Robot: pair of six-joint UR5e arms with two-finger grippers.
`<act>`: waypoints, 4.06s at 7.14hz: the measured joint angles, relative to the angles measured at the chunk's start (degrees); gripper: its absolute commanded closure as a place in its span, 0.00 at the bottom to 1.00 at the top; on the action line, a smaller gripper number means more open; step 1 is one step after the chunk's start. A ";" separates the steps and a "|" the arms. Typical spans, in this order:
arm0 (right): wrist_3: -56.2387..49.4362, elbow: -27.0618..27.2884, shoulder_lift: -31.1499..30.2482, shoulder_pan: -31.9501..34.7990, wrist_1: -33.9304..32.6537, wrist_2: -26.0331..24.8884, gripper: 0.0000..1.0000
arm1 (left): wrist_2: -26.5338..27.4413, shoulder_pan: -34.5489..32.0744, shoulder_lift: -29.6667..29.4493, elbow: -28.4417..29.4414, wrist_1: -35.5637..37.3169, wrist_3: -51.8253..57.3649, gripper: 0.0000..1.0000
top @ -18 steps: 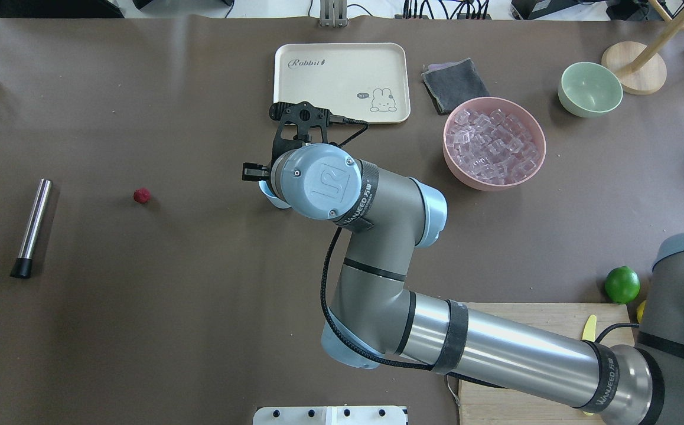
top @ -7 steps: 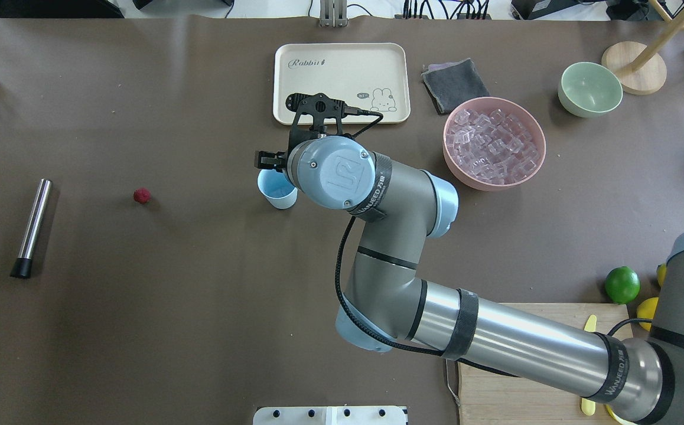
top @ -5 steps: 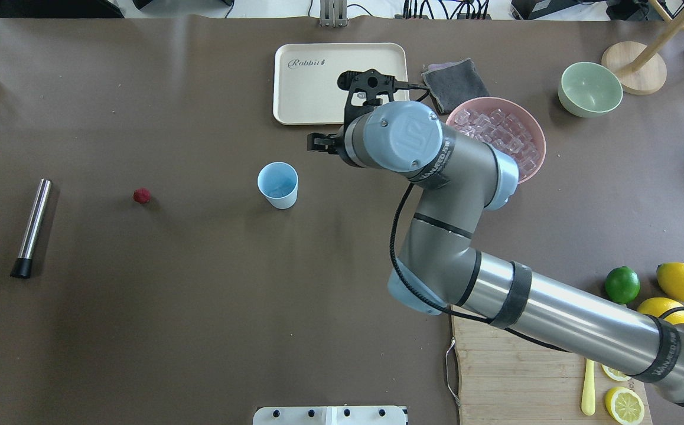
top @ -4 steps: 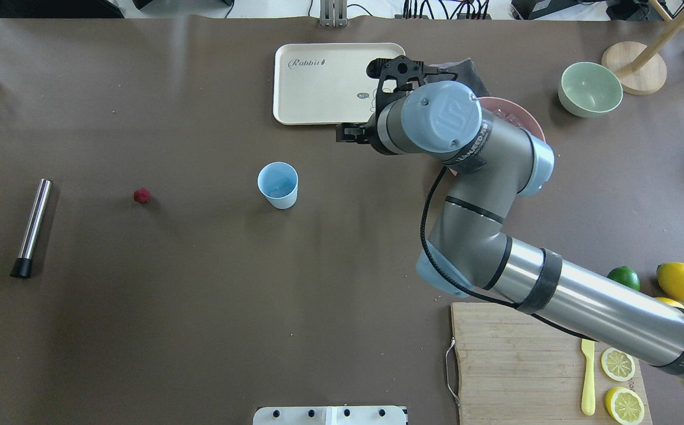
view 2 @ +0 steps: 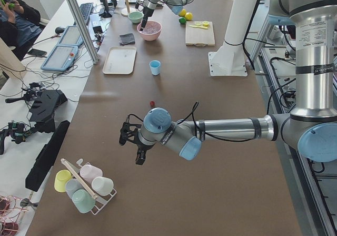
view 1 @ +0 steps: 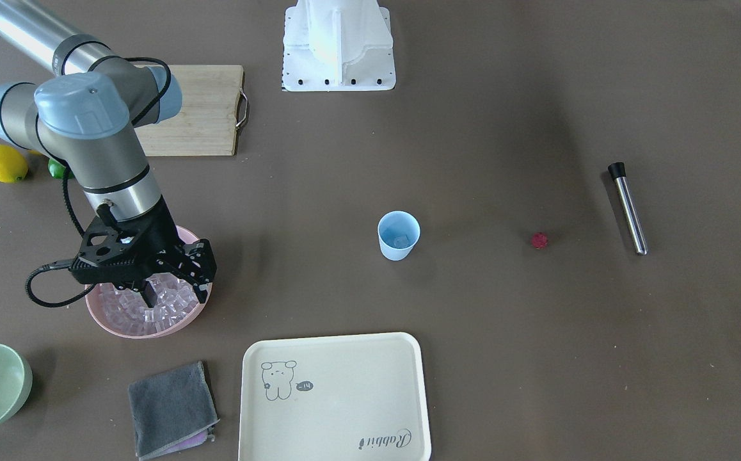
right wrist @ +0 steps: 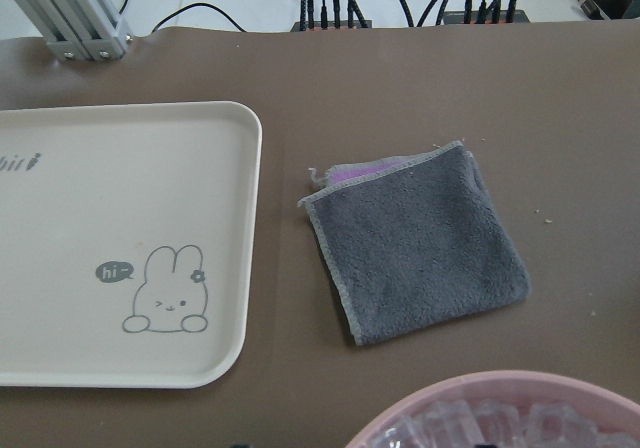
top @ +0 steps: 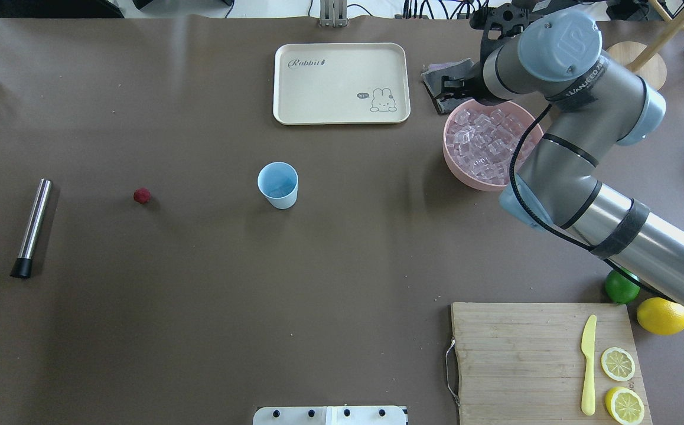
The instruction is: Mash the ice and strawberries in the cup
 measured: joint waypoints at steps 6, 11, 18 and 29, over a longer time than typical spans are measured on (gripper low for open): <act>-3.69 -11.62 -0.28 2.80 11.97 4.04 0.34 | -0.05 0.01 0.11 -0.24 -0.18 -0.61 0.02; -3.26 -9.16 -2.84 3.21 13.17 9.10 0.40 | 0.00 0.01 -0.14 -0.06 -0.15 -0.71 0.02; -2.33 -6.34 -5.16 0.16 12.51 8.00 0.50 | 0.08 0.01 -0.46 0.02 -0.15 -0.75 0.02; -2.94 -5.64 -5.26 1.85 12.24 8.65 0.41 | 0.00 0.01 -0.64 -0.10 -0.24 -1.10 0.02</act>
